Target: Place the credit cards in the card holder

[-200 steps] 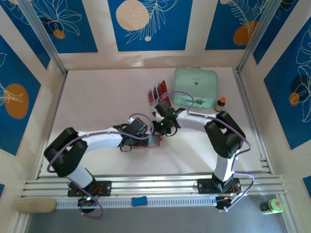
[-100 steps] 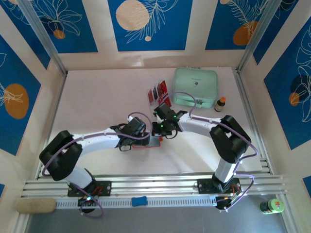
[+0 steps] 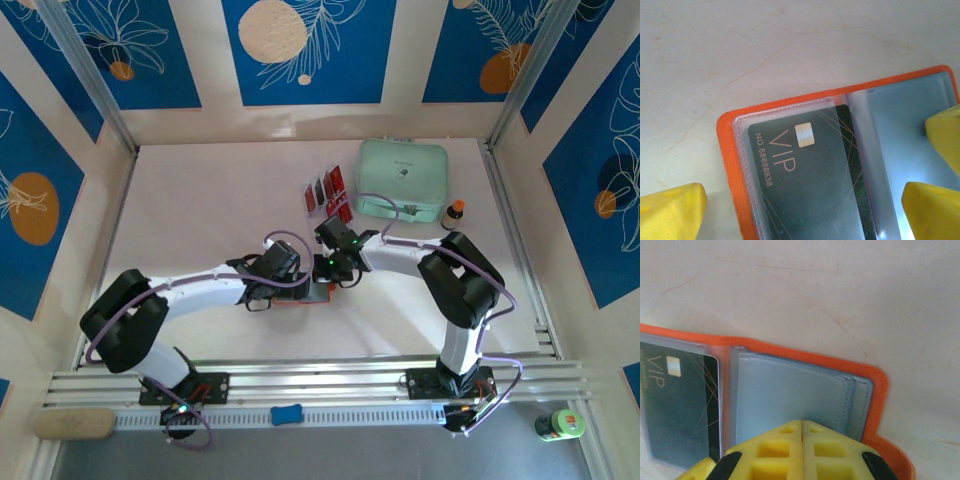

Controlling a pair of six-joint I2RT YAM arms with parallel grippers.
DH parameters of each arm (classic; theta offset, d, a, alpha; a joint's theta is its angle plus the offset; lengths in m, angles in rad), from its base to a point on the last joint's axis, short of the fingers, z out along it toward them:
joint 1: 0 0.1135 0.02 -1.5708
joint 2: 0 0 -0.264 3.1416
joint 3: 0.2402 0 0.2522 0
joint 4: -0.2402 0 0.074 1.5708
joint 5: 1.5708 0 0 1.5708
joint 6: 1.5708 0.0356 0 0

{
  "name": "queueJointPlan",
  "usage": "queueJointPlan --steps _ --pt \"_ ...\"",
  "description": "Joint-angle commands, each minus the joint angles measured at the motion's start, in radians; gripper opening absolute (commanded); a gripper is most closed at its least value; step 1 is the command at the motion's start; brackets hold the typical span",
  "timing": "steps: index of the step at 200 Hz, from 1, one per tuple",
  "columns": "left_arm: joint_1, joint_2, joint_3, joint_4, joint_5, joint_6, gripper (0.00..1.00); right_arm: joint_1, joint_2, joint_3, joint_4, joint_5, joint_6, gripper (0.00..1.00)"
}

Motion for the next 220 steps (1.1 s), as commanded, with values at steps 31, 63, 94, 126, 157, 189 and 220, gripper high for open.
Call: queueJointPlan --steps 31,63,94,126,157,189,220 --pt "-0.007 0.033 -0.004 0.033 0.022 0.005 1.0 0.038 0.049 0.016 0.019 -0.044 0.03 0.0" --pt "-0.007 0.048 -0.025 0.042 0.011 0.003 1.0 0.035 0.045 0.021 0.019 -0.053 0.035 0.0" --pt "-0.008 0.058 -0.054 0.066 0.014 -0.001 0.95 0.025 0.023 0.02 0.019 -0.068 0.037 0.0" --pt "-0.008 0.071 -0.074 0.087 0.023 -0.004 0.89 0.014 -0.01 0.018 0.015 -0.078 0.041 0.0" --pt "-0.007 0.065 -0.084 0.096 0.026 -0.01 0.88 0.009 -0.049 0.004 0.01 -0.072 0.049 0.0" --pt "-0.007 0.055 -0.091 0.099 0.026 -0.015 0.88 0.009 -0.066 -0.025 0.011 -0.052 0.068 0.08" --pt "-0.007 0.051 -0.096 0.103 0.026 -0.016 0.88 0.01 -0.045 -0.044 0.028 -0.055 0.087 0.16"
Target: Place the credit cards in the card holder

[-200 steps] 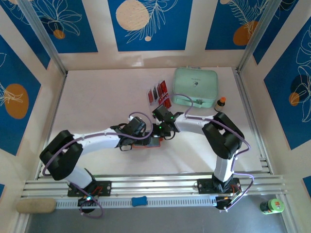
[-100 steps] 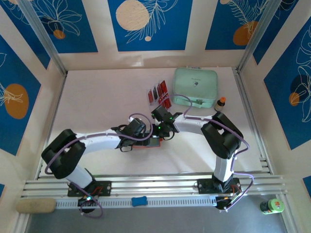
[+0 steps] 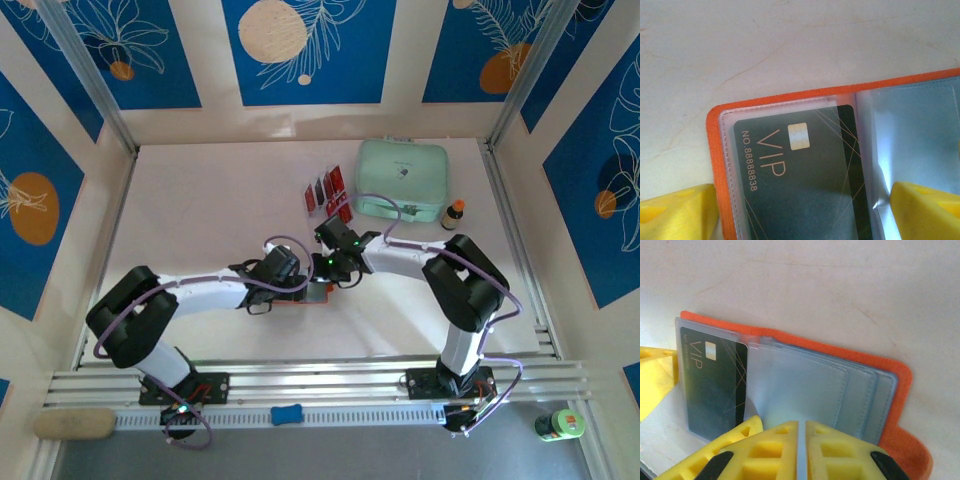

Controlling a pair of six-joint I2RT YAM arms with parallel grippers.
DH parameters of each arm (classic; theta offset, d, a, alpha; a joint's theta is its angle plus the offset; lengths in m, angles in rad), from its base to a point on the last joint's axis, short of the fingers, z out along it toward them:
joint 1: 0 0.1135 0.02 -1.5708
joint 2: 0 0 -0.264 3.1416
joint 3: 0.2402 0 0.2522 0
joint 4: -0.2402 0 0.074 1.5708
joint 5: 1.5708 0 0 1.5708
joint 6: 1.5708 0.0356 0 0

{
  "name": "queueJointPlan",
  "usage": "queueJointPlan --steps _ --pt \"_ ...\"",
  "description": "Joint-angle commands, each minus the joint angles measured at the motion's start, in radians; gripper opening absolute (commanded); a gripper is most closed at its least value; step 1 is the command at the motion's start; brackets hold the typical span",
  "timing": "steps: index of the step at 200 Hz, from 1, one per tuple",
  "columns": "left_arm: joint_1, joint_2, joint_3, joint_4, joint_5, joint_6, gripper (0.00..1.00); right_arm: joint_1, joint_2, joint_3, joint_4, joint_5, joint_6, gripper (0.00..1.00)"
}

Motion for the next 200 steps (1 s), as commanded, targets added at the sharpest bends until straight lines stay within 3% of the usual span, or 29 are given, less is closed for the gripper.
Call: queueJointPlan --steps 1,26,60,138,200 --pt "-0.008 0.016 -0.034 -0.011 0.036 -0.013 0.88 0.001 -0.007 -0.024 0.001 -0.024 0.027 0.17" --pt "-0.008 0.013 -0.039 -0.011 0.034 -0.013 0.88 0.001 0.009 -0.03 0.006 -0.018 0.035 0.27" --pt "-0.008 0.009 -0.045 -0.006 0.034 -0.016 0.88 0.0 0.017 -0.039 0.007 -0.011 0.046 0.35" --pt "-0.008 0.003 -0.051 0.002 0.033 -0.014 0.85 -0.031 0.063 -0.048 0.102 -0.169 0.09 0.32" --pt "-0.008 -0.001 -0.057 0.009 0.034 -0.012 0.83 -0.036 0.064 -0.045 0.12 -0.208 0.103 0.29"
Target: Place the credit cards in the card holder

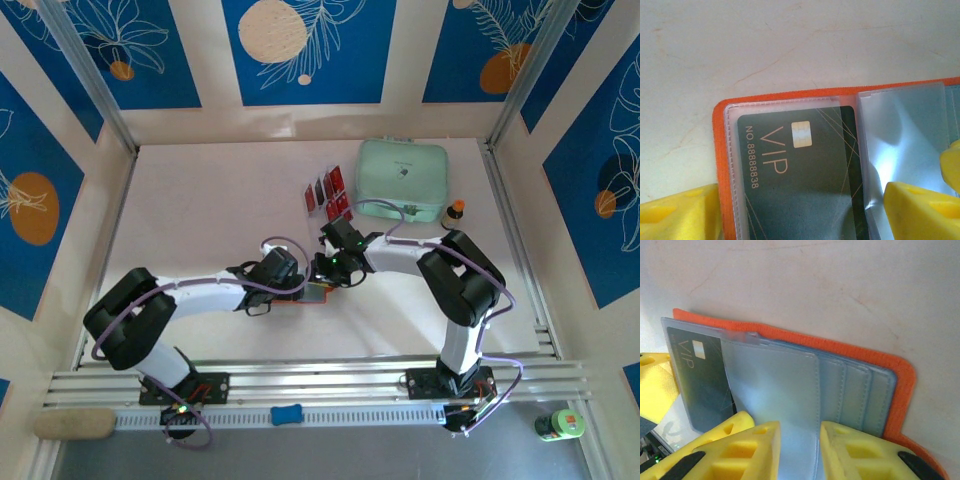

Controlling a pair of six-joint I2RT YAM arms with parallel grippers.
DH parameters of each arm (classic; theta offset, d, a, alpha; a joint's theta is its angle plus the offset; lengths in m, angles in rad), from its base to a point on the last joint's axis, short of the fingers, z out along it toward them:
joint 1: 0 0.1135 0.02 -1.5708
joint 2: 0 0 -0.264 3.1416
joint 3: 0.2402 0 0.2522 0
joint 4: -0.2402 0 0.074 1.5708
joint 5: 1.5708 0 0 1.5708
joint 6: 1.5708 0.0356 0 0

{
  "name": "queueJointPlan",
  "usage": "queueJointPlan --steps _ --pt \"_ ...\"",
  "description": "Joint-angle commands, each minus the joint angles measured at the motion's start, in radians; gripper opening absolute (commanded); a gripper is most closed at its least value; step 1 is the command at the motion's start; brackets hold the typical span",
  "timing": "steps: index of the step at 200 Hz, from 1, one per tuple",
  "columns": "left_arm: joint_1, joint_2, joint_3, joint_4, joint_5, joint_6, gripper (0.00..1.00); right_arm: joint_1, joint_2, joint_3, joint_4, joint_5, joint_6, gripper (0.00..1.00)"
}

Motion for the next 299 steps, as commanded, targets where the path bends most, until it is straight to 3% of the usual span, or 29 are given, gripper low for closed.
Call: queueJointPlan --steps 1,78,181,227,299 --pt "-0.008 0.013 -0.031 -0.021 0.052 0.007 0.83 0.009 0.024 -0.015 0.043 -0.062 0.025 0.29" --pt "-0.008 -0.05 -0.03 -0.034 0.043 0.002 0.86 0.01 -0.023 0.007 0.043 -0.092 0.037 0.25" --pt "-0.004 -0.307 -0.049 -0.109 -0.051 -0.015 0.99 0.033 -0.072 0.063 0.039 -0.122 0.072 0.25" --pt "0.008 -0.421 -0.076 -0.154 -0.098 -0.018 1.0 0.057 -0.035 0.127 0.013 -0.118 0.073 0.38" --pt "0.029 -0.538 -0.13 -0.186 -0.12 -0.022 1.0 0.103 0.125 0.31 -0.033 -0.112 0.075 0.4"
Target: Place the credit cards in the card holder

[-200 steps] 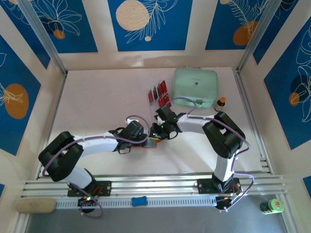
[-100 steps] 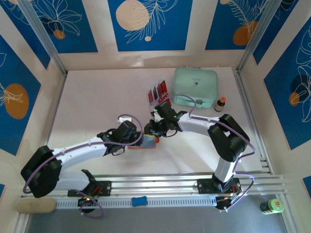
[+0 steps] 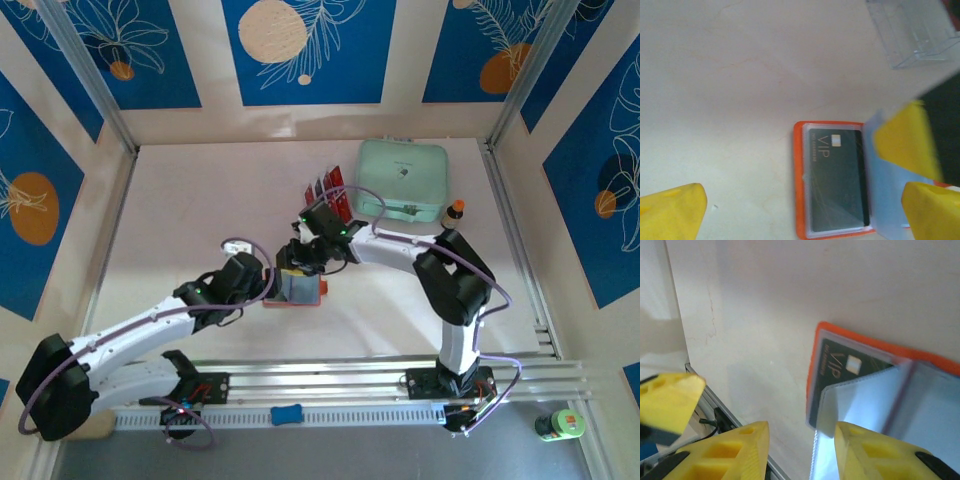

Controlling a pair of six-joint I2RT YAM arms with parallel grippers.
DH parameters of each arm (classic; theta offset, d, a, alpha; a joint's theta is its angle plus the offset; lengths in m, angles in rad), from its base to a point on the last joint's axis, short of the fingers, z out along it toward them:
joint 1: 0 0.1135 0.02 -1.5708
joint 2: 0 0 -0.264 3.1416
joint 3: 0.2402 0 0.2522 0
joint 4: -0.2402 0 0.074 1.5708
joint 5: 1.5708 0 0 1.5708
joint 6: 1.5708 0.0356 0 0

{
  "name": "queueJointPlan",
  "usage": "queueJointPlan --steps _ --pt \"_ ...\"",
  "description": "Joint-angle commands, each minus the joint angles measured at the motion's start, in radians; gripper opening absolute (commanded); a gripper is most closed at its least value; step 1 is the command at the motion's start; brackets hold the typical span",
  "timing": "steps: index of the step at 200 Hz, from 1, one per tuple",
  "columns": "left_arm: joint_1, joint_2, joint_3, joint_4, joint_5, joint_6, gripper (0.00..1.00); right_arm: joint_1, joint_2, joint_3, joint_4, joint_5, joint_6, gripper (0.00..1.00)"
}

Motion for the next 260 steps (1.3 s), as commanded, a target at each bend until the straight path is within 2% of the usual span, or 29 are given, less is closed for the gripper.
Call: queueJointPlan --steps 1,35,73,124,167,223,260 --pt "0.002 -0.03 -0.021 0.018 0.019 0.001 1.0 0.024 0.061 0.073 -0.023 -0.003 0.008 0.4" --pt "0.01 -0.039 -0.047 0.023 0.027 -0.002 1.0 0.034 0.14 0.132 -0.032 -0.008 0.014 0.4" --pt "0.013 -0.017 -0.07 0.052 0.042 -0.002 1.0 0.032 0.151 0.137 -0.031 -0.009 0.015 0.4" --pt "0.017 0.1 -0.077 0.107 0.063 0.014 1.0 0.026 0.154 0.137 -0.025 -0.023 0.019 0.4" --pt "0.022 0.184 -0.07 0.121 0.025 0.019 1.0 0.025 0.148 0.136 -0.022 -0.032 0.019 0.4" --pt "0.025 0.254 -0.057 0.064 -0.007 -0.016 1.0 -0.019 0.06 0.137 -0.065 -0.026 -0.024 0.4" --pt "0.025 0.265 -0.044 0.058 -0.004 -0.019 1.0 -0.09 -0.054 0.154 -0.196 0.061 -0.132 0.4"
